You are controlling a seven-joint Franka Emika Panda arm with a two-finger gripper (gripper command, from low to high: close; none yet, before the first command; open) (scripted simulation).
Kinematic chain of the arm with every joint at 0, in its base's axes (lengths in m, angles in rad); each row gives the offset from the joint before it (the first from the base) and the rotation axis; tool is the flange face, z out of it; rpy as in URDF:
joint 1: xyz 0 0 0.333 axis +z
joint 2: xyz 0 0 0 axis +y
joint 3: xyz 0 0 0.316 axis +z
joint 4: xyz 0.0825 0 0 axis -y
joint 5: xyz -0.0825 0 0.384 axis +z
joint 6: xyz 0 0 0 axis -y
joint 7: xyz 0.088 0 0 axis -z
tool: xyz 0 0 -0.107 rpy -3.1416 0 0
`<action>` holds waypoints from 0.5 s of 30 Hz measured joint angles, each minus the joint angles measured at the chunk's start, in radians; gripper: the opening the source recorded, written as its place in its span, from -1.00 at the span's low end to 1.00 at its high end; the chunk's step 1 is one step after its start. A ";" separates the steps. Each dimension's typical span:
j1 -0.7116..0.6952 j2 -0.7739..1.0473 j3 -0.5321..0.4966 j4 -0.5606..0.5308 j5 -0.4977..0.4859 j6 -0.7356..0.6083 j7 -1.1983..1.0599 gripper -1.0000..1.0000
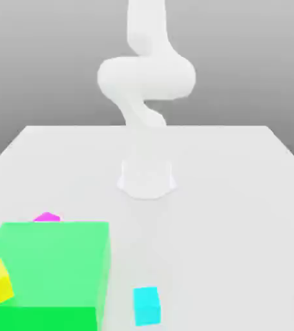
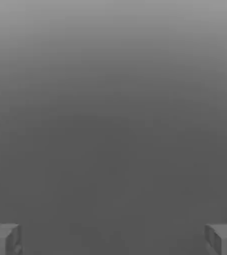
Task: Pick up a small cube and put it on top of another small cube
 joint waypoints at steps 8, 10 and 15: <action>-0.143 0.194 -0.061 -0.157 -0.115 0.145 0.007 0.00; -0.178 0.241 -0.084 -0.196 -0.138 0.180 0.005 0.00; -0.260 0.357 -0.153 -0.292 -0.184 0.268 -0.010 0.00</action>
